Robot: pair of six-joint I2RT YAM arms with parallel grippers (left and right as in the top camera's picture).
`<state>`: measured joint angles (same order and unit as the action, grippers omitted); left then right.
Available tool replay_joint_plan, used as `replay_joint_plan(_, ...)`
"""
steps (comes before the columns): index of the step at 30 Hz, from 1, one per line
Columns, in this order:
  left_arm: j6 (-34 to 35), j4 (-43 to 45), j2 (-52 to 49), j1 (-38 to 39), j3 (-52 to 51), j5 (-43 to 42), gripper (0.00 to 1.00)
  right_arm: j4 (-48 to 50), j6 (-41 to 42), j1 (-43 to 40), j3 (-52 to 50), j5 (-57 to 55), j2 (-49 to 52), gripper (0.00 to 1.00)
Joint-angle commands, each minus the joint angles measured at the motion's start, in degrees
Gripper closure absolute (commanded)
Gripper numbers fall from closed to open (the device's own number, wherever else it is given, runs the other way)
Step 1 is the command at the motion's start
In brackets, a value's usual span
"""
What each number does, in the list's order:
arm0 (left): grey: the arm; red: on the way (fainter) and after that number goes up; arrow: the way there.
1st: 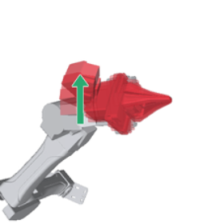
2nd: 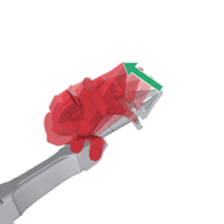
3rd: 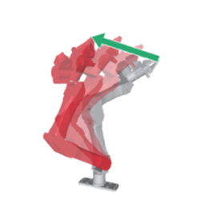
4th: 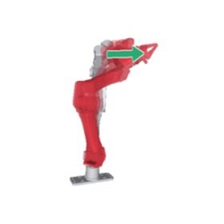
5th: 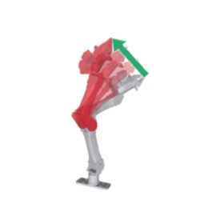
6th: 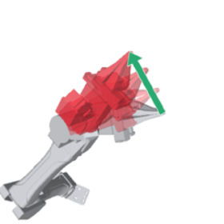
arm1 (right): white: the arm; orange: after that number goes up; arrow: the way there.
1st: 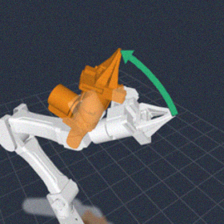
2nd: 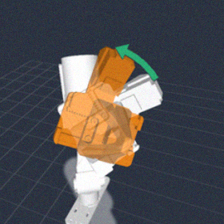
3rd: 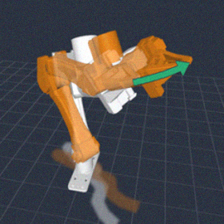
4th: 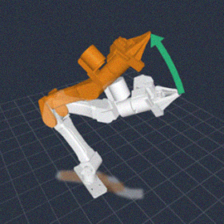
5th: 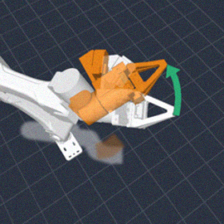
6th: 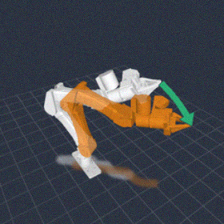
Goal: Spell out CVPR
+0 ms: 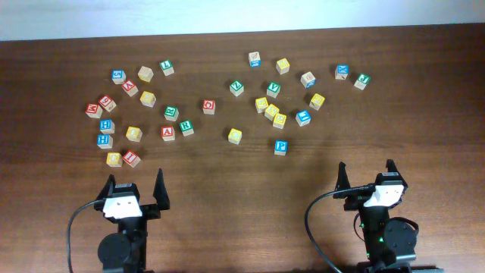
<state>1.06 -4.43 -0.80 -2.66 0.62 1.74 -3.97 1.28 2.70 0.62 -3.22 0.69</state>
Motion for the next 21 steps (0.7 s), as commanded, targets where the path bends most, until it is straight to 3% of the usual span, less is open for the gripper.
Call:
replay_joint_plan(1, -0.9, -0.3, 0.4, -0.1, -0.1, -0.6, 0.01, -0.4, 0.0, -0.5, -0.3, -1.1, -0.5, 0.02)
replay_joint_plan(8, -0.9, 3.0, 0.4, -0.1, -0.1, 0.4, 0.01, -0.4, 0.0, -0.5, -0.3, -1.1, -0.5, 0.02)
replay_joint_plan(10, -0.9, 5.1, 0.4, -0.1, -0.1, 6.4, 0.01, -0.4, 0.0, -0.5, -0.3, -1.1, -0.5, 0.02)
replay_joint_plan(14, -0.9, 13.6, 0.4, -0.1, -0.1, -6.1, 0.01, -0.4, 0.0, -0.5, -0.3, -1.1, -0.5, 0.02)
replay_joint_plan(19, -0.9, 32.0, 0.4, -0.1, -0.1, -11.5, 0.01, -0.4, 0.0, -0.5, -0.3, -1.1, -0.5, 0.02)
replay_joint_plan(21, -0.9, 35.0, 0.4, -0.1, 1.4, -15.3, 0.01, -0.4, 0.0, -0.5, -0.3, -1.1, -0.5, 0.02)
